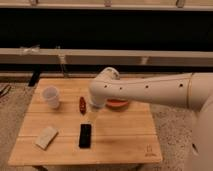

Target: Push the eraser across the table

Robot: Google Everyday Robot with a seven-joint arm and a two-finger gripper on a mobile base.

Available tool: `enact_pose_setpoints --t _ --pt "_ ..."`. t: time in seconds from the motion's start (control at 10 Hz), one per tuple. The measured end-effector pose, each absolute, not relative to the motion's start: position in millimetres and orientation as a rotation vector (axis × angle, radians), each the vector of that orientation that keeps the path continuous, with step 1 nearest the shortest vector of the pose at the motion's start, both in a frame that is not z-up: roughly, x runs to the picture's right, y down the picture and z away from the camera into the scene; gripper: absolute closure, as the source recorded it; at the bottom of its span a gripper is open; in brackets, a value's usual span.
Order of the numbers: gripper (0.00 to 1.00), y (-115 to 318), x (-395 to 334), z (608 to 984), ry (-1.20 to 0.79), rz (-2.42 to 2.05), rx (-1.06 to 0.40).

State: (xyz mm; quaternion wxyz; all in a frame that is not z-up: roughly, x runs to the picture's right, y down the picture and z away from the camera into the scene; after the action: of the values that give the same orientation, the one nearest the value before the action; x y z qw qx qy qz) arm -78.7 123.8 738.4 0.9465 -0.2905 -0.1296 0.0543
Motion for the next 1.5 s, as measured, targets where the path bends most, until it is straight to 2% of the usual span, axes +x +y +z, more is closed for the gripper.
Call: enact_pose_setpoints --t 0.4,0.8,1.5 --pt "0.20 159.3 -116.8 772.4 -0.307 -0.010 -0.750" --pt "0.20 179.6 -116.3 791.7 -0.288 -0.006 -0.810" --pt "0.20 224.8 -83.9 795.8 -0.243 -0.031 -0.880"
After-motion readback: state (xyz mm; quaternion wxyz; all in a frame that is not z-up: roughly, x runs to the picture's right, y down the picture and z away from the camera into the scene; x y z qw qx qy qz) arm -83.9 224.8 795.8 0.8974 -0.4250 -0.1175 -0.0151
